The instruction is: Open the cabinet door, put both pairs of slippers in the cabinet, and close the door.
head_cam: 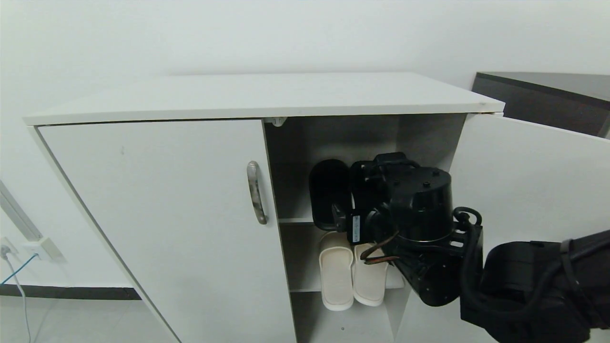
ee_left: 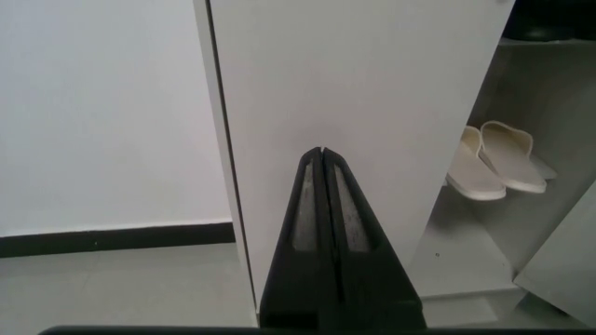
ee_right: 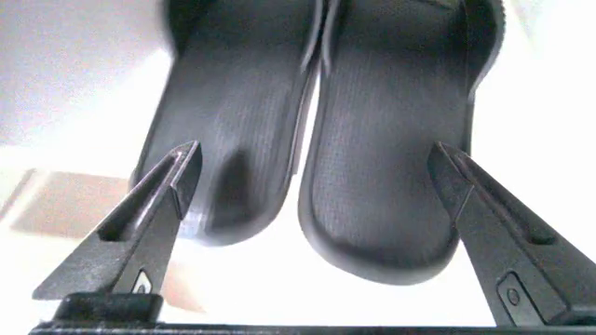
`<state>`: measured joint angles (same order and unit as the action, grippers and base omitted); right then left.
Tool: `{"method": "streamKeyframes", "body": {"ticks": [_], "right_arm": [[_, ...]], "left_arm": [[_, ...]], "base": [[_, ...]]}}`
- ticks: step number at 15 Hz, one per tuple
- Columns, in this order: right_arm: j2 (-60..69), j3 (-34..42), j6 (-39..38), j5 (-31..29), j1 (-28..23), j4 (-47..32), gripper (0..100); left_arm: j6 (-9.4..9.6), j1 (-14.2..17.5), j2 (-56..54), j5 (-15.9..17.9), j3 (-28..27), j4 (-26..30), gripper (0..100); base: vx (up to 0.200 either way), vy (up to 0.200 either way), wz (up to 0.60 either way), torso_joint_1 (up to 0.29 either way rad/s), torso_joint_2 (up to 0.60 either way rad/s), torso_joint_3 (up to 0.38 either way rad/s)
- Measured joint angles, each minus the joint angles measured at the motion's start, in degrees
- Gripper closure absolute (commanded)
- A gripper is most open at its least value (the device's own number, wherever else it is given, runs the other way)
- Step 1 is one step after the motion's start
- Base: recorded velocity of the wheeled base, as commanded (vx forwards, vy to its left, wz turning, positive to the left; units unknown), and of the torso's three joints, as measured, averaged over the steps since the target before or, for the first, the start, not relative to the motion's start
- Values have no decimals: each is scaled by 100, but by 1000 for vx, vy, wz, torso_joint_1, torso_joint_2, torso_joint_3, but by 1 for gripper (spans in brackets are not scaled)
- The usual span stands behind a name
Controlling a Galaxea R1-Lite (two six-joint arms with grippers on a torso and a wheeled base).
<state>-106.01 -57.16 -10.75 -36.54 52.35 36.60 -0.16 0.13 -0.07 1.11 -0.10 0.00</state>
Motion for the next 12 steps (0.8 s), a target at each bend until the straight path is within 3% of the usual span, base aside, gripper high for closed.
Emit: {"method": "streamKeyframes", "body": {"ticks": [1,8,9,12], "right_arm": [[66,113,30,16,32,60,0],[41,236,39,151,77,79,0],[20,243,38,151,84,87,100],[-20,308,35,156,74,90,100]], "left_arm": [[0,0,0,1,0,0,100],[-2,7,0,4,0,2,100],[-5,7,0,4,0,2,100],[-5,5,0,1,0,0,100]], "base": [[0,0,0,0,0,0],[-200,0,0,3,2,1],[-200,0,0,-7,12,2],[-200,0,0,1,5,4]]}}
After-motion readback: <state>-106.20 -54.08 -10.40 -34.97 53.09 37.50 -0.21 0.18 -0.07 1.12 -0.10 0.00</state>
